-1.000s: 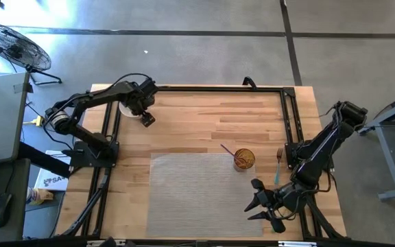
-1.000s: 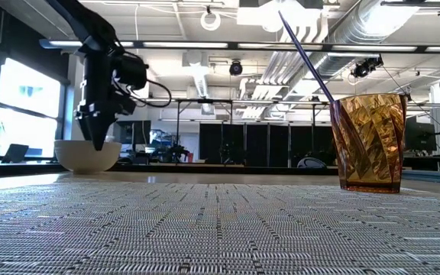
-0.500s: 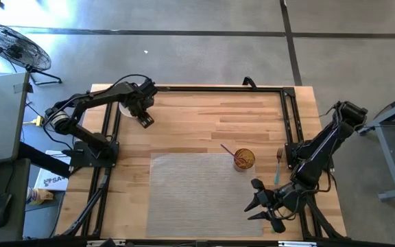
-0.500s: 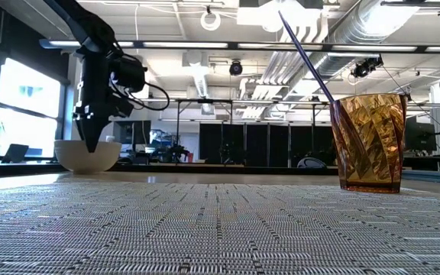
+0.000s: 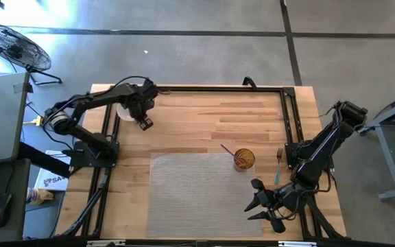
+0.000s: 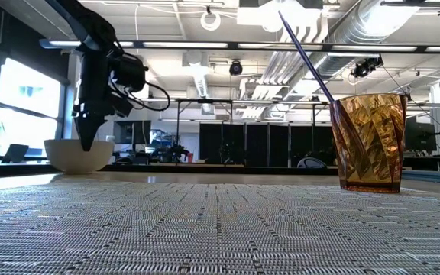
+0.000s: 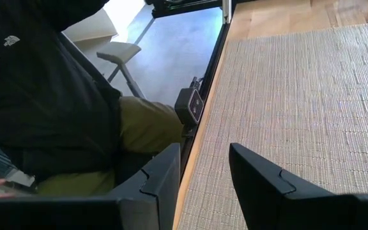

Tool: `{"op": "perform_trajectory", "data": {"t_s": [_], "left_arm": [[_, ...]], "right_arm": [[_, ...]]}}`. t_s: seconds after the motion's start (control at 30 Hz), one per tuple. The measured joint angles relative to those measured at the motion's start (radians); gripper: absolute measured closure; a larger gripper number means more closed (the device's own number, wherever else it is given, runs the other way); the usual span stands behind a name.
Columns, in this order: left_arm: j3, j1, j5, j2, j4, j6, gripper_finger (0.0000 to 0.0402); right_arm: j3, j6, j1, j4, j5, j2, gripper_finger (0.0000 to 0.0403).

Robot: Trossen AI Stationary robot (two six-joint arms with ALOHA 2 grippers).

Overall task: Pick & Place Utensil
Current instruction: Put the white bowl on the gray mat to the bottom left of the brown cup

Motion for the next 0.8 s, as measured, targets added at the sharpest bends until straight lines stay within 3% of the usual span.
{"op": "perform_trajectory", "data": {"t_s": [0.23,0.8], "left_arm": [[0.000,-0.176,0.005,-0.055,-0.002,-0.003,0.0396],[0.000,-0.856,-0.028,-0.206,-0.043,-0.206,0.0397]], "right_arm": [[0.000,0.000,0.000,0.000,0.000,0.000,0.0274],[0.000,0.000,0.000,0.000,0.000,0.000,0.0274]]}}
